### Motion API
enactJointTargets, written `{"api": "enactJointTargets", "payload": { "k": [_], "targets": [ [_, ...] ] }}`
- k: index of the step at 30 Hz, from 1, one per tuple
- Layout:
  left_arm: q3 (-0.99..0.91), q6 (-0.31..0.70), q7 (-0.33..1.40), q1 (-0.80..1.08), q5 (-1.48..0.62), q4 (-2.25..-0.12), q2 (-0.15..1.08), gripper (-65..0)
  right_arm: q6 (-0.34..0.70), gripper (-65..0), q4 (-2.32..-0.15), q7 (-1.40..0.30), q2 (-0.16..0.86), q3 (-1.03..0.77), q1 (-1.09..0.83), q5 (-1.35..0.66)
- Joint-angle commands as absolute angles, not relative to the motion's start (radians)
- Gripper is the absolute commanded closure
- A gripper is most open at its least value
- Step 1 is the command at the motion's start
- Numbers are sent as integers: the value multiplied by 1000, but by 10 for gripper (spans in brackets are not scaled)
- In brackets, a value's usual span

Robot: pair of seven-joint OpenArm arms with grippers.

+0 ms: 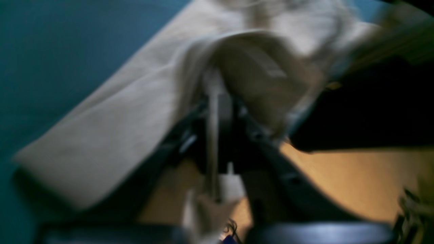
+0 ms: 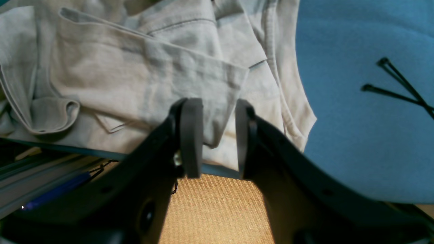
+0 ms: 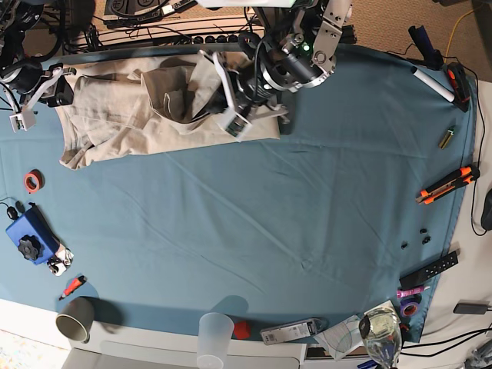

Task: Fold the T-shirt properly
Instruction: 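Fold the strip end over toward the right gripper with the left gripper, then release the folded end and raise the left gripper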

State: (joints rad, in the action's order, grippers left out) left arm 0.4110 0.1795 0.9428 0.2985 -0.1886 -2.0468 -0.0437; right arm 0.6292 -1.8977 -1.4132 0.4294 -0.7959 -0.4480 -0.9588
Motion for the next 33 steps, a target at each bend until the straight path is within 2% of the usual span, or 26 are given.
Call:
{"api": "enactJointTargets", "payload": {
  "k": [1,6,8,11,14,19,23,26,33],
  "targets": [
    [417,174,920,288,-184,-2067,-55,0,632,-171,-1911,-1396,451,-807,-446,-971],
    [417,165,920,280,-67,-2053,-55,0,632,-171,-1911,-1396,451,-807,-446,-971],
    [417,118,921,282,-55,-2022,-55,0,632,-171,-1911,-1396,452,-807,-446,-971],
    [417,118,951,282,-56,-1977,-55,0,632,-171,-1911,-1396,452,-807,-446,-971],
    [417,156,978,283,-81,-1961,-55,0,632,-171,-1911,-1396,452,-807,-446,-971],
    [451,235,970,282,-241,-1961,-56,0,632,-171,-1911,-1396,452,-807,-446,-971],
    [558,245,958,281,-234,-1961,-56,0,632,-171,-1911,-1396,452,-807,-446,-971],
    [622,293,930,279,-159,-1961,-56,0,632,-171,-1911,-1396,452,-807,-446,-971],
    [637,290,907,270,-131,-1961,-55,0,632,-171,-1911,-1396,452,-807,-446,-972]
  ]
}}
